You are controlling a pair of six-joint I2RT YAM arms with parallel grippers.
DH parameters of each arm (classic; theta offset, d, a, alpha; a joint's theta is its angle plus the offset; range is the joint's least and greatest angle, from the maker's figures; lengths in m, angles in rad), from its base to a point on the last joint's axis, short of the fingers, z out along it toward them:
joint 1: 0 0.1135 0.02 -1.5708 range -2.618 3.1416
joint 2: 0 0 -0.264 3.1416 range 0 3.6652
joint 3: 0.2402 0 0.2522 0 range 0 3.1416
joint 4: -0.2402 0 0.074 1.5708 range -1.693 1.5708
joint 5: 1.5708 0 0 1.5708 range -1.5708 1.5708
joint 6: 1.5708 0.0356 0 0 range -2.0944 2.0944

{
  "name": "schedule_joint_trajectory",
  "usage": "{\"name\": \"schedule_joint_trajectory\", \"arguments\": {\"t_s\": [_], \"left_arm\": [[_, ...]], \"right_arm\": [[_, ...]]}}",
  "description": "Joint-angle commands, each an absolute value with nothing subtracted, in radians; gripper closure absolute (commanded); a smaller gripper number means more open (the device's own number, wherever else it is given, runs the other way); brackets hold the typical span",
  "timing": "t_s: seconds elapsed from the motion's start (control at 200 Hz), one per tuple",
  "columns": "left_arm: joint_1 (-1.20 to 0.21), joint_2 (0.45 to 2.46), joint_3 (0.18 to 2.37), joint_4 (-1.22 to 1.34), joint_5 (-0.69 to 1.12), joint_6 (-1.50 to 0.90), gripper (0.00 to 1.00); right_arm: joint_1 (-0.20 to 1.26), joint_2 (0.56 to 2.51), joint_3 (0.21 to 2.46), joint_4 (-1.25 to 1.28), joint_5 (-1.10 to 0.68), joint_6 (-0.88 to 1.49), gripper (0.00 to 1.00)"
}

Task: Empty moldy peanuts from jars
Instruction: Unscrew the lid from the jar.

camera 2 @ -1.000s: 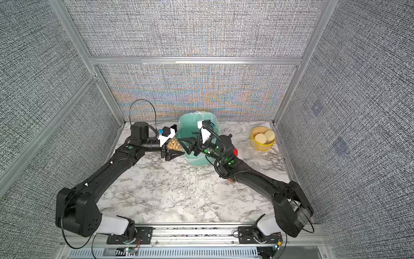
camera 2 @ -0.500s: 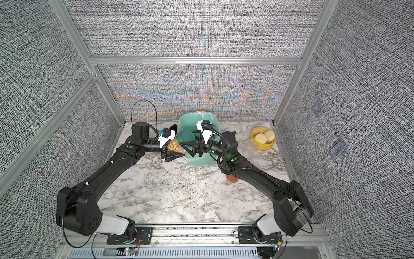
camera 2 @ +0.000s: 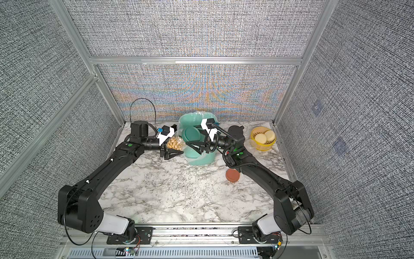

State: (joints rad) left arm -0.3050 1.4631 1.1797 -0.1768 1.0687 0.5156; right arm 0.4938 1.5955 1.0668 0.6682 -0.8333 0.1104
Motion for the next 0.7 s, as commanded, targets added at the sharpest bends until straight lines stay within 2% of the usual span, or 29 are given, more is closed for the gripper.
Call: {"name": "schedule_joint_trajectory", "arguments": {"t_s": [0.0, 0.14, 0.46, 0.696], "left_arm": [[-0.302, 1.462, 1.193, -0.104, 1.058, 0.487, 1.0], [-0.301, 1.449, 1.176, -0.013, 1.02, 0.433, 1.0], [-0.299, 1.442, 1.19, 0.117, 0.881, 0.255, 1.0], [-0.298, 1.403, 1.187, 0.146, 0.682, 0.154, 1.0]], "right_arm": [[0.492, 1.553, 1.073, 0.674, -0.782, 0.082, 0.93], [0.488, 1.461, 1.052, 0.575, -0.72, 0.014, 1.0], [0.486, 1.248, 0.96, 0.245, -0.606, -0.192, 1.0], [0.494, 1.225, 0.957, -0.037, -0.592, -0.338, 1.0]]}}
